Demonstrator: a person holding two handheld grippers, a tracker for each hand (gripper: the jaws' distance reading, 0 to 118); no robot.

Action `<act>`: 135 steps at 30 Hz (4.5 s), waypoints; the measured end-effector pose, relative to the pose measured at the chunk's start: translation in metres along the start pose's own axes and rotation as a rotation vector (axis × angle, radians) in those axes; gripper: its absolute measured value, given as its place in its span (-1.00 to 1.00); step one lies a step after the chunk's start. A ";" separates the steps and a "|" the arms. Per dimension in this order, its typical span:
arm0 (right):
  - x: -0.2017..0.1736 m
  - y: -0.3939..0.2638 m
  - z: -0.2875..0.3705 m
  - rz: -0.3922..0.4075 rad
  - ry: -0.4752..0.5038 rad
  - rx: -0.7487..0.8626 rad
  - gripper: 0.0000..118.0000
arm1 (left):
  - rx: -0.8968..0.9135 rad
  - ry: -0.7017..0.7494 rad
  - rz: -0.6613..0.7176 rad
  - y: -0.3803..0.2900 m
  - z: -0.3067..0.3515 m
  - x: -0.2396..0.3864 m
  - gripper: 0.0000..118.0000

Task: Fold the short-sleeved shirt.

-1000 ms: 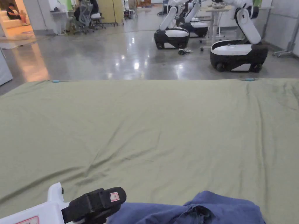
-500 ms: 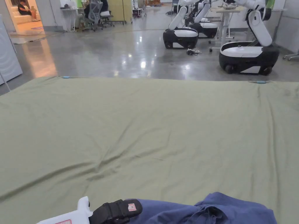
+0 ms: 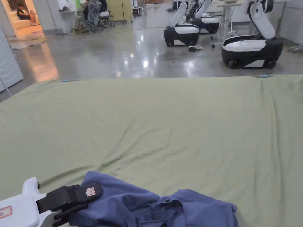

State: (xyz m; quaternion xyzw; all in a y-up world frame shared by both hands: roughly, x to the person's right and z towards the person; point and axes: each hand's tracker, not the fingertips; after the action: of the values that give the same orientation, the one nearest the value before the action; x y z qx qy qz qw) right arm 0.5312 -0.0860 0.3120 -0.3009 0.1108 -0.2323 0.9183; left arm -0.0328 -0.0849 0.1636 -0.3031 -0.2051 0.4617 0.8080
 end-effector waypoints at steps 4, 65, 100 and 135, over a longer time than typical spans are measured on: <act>0.001 0.001 -0.002 -0.013 0.014 0.011 -1.00 | -0.107 -0.043 -0.126 -0.016 -0.041 0.053 -0.77; -0.033 0.027 -0.165 0.082 0.050 -0.380 -1.00 | -0.351 -0.053 0.050 -0.110 -0.170 -0.022 0.17; -0.075 0.045 -0.094 0.102 0.155 -0.162 -1.00 | 0.225 0.872 -0.277 0.160 0.123 -0.114 0.14; -0.125 0.071 -0.015 0.481 -0.042 0.340 -1.00 | 0.556 0.412 -1.116 -0.100 0.003 0.207 -0.95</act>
State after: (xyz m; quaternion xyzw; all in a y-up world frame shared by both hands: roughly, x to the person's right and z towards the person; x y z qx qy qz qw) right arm 0.4431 0.0185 0.2653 -0.1127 0.1191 -0.0171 0.9863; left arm 0.1287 0.0570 0.2444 -0.0131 -0.0458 -0.0585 0.9972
